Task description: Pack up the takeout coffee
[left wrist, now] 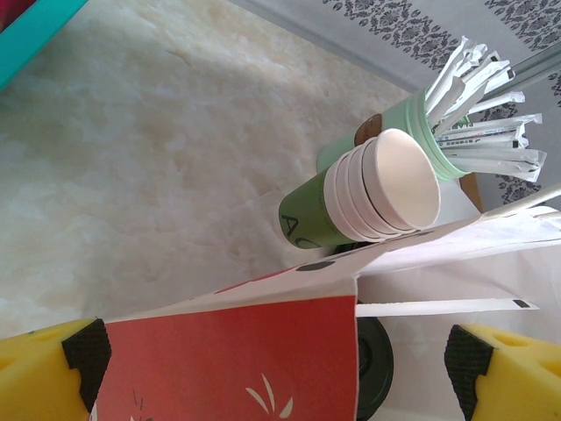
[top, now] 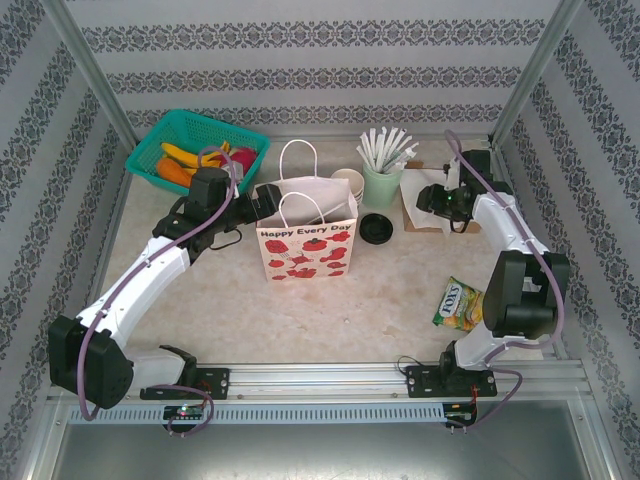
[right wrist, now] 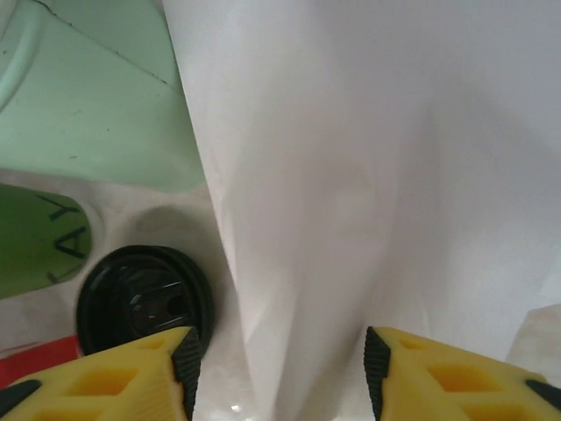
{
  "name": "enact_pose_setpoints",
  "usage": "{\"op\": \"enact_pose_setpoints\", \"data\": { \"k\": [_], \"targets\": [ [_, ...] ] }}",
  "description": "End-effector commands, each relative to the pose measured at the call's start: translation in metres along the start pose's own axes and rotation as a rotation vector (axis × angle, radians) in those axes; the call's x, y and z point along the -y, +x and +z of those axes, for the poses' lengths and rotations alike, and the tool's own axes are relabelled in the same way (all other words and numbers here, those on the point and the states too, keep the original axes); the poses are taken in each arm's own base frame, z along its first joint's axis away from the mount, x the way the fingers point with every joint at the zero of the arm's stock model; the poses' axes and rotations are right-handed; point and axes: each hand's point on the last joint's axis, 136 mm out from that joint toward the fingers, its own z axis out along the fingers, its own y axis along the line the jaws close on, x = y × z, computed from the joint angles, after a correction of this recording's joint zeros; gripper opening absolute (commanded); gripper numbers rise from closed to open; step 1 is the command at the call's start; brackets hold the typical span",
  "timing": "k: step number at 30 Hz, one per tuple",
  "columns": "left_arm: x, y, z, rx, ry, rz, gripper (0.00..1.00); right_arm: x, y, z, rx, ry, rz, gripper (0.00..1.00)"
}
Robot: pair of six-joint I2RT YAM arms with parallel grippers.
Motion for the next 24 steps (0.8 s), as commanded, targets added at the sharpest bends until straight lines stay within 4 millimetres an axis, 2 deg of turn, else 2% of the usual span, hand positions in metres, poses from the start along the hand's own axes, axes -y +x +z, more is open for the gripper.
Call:
{"op": "enact_pose_setpoints", "data": {
  "k": [1, 4, 6, 8, 12, 15, 17, 20, 24],
  "targets": [
    [0.007, -0.004, -0.005, 0.035, 0.020, 0.011, 1.00, 0.007, 0.002, -0.010, 0.009, 0.163, -0.181, 0.58],
    [0.007, -0.005, -0.005, 0.035, 0.021, 0.011, 1.00, 0.013, 0.003, -0.016, 0.058, 0.334, -0.334, 0.62],
    [0.006, -0.004, -0.005, 0.034, 0.017, 0.012, 1.00, 0.002, 0.005, -0.019, 0.084, 0.307, -0.428, 0.65],
    [0.006, -0.005, -0.005, 0.036, 0.013, 0.014, 1.00, -0.007, 0.009, -0.021, 0.103, 0.281, -0.549, 0.74],
    [0.003, -0.004, -0.004, 0.040, 0.008, 0.008, 1.00, -0.028, 0.015, -0.032, 0.150, 0.277, -0.831, 0.77],
    [0.002, -0.005, -0.004, 0.051, 0.007, 0.004, 1.00, -0.045, 0.038, -0.033, 0.128, 0.205, -1.109, 0.78],
    [0.002, -0.005, -0.004, 0.055, 0.005, 0.008, 1.00, -0.043, 0.050, -0.027, 0.098, 0.207, -1.260, 0.77],
    [0.002, -0.006, -0.004, 0.058, 0.000, 0.011, 1.00, -0.031, 0.060, -0.013, 0.044, 0.272, -1.471, 0.76],
    [0.001, -0.006, -0.004, 0.056, -0.001, 0.011, 1.00, -0.025, 0.051, 0.000, 0.069, 0.328, -1.634, 0.77]
  ]
}}
